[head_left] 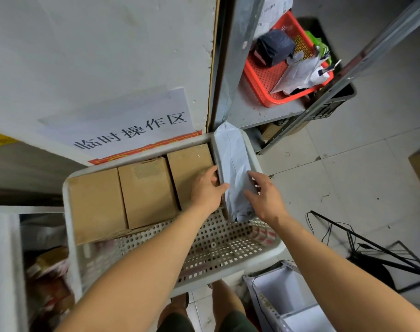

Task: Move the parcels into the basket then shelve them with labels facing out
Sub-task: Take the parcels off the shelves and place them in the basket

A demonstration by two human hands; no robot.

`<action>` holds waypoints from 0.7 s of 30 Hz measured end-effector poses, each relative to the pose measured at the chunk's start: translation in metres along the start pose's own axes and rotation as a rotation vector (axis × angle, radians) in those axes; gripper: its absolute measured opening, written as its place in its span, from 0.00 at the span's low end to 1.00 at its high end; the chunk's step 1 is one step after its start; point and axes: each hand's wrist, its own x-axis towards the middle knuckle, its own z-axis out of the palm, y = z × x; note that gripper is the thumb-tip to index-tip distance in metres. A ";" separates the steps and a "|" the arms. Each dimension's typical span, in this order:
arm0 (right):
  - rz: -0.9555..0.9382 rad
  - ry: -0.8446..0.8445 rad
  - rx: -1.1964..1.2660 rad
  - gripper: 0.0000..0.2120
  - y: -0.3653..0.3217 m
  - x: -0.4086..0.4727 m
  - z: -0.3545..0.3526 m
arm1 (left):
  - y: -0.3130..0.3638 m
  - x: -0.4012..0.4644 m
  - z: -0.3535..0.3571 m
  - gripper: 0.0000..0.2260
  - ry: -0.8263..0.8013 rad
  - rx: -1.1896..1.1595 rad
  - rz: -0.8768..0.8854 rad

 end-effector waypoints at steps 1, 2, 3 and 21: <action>-0.030 -0.004 -0.030 0.27 -0.007 -0.004 -0.001 | 0.001 -0.004 -0.008 0.26 0.008 0.012 0.016; -0.062 -0.005 -0.061 0.28 -0.013 -0.008 -0.003 | 0.000 -0.008 -0.017 0.25 0.017 0.023 0.023; -0.091 -0.007 -0.090 0.28 -0.021 -0.013 -0.003 | 0.000 -0.014 -0.026 0.23 0.019 0.029 0.028; -0.584 -0.196 -0.444 0.17 -0.237 -0.150 0.068 | -0.049 -0.205 -0.264 0.17 0.349 0.376 0.154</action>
